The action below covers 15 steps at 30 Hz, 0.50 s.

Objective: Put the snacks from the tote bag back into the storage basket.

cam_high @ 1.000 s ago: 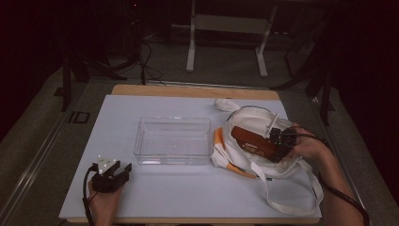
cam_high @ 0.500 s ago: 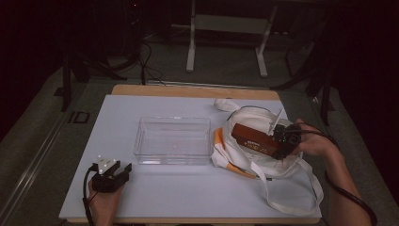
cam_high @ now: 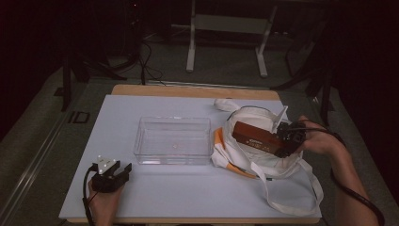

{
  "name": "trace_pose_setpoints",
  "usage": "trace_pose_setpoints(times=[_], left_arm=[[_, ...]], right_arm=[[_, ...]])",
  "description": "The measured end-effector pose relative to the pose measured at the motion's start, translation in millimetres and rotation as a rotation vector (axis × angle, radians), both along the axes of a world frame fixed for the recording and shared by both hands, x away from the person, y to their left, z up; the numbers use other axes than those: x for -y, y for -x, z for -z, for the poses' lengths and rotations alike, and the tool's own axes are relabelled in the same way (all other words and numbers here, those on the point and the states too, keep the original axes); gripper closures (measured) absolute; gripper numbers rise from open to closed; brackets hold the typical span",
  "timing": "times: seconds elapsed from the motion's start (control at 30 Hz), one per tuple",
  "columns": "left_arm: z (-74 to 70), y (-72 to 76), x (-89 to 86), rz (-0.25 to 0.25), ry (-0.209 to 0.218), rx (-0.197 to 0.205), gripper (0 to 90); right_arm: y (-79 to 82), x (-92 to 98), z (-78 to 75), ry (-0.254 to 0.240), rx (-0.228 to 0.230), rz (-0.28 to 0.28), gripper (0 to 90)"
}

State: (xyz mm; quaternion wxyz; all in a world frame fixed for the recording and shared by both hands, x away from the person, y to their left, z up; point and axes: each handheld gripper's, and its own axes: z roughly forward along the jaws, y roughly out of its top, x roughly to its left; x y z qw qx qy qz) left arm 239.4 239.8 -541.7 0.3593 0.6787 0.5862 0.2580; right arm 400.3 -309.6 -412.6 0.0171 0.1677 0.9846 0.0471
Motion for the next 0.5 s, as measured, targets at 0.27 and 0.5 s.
trace_pose_setpoints(times=[0.27,0.5], left_arm=[[0.0,0.0,0.0,0.0,0.0,0.0,52.1],[0.0,-0.1,0.0,0.0,0.0,0.0,52.1]], right_arm=[[3.1,2.4,-12.2,-0.013,0.016,-0.005,43.3],[4.8,1.0,-23.5,-0.027,0.025,-0.014,43.3]])
